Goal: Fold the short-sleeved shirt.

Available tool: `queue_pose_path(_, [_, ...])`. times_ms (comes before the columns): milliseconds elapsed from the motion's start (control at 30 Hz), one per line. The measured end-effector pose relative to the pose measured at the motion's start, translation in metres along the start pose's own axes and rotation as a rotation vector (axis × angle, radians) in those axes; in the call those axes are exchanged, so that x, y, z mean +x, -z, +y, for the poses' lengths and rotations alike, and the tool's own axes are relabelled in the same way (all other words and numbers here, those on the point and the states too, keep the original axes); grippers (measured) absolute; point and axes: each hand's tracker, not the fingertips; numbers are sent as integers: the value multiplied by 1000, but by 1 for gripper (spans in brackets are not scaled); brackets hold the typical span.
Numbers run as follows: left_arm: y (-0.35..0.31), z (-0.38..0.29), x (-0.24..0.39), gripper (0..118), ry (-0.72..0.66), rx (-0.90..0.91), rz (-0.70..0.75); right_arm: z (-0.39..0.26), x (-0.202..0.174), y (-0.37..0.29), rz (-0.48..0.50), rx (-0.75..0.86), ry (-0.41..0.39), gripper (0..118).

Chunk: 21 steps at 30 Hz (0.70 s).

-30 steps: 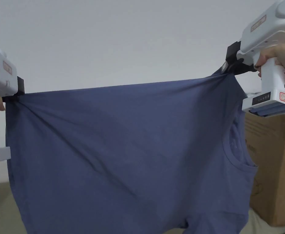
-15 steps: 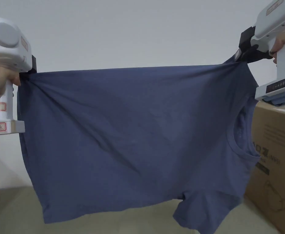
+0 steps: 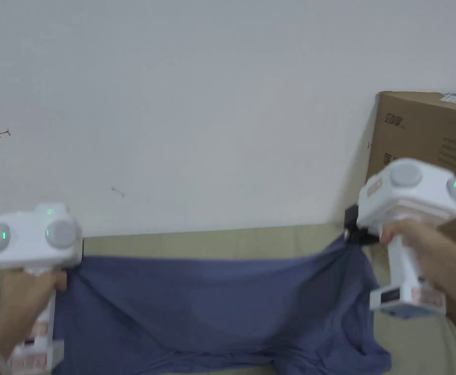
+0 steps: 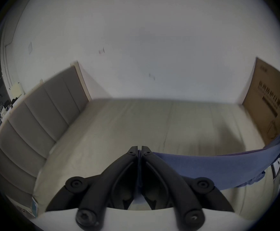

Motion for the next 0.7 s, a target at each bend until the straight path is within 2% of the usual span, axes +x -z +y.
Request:
queue_pose_path(167, [54, -65, 9, 0, 4, -115, -11, -53, 33, 74, -24, -115, 77, 1])
queue_pose_path(300, [69, -96, 4, 0, 25, -132, -17, -80, 55, 93, -48, -149, 80, 1])
queue_pose_path(533, [6, -138, -36, 0, -12, -70, -79, -133, 81, 40, 18, -110, 44, 1])
queue_pose_path(600, [-21, -162, -45, 0, 33, -40, -76, -157, 88, 16, 60, -75, 63, 1])
queue_pose_path(633, [-33, -173, -49, 0, 36, -35, -70, -187, 74, -9, 76, -71, 51, 1])
queue_pose_path(700, [-60, -198, -60, 0, 58, -51, -78, -219, 73, -34, 85, -63, 7, 1])
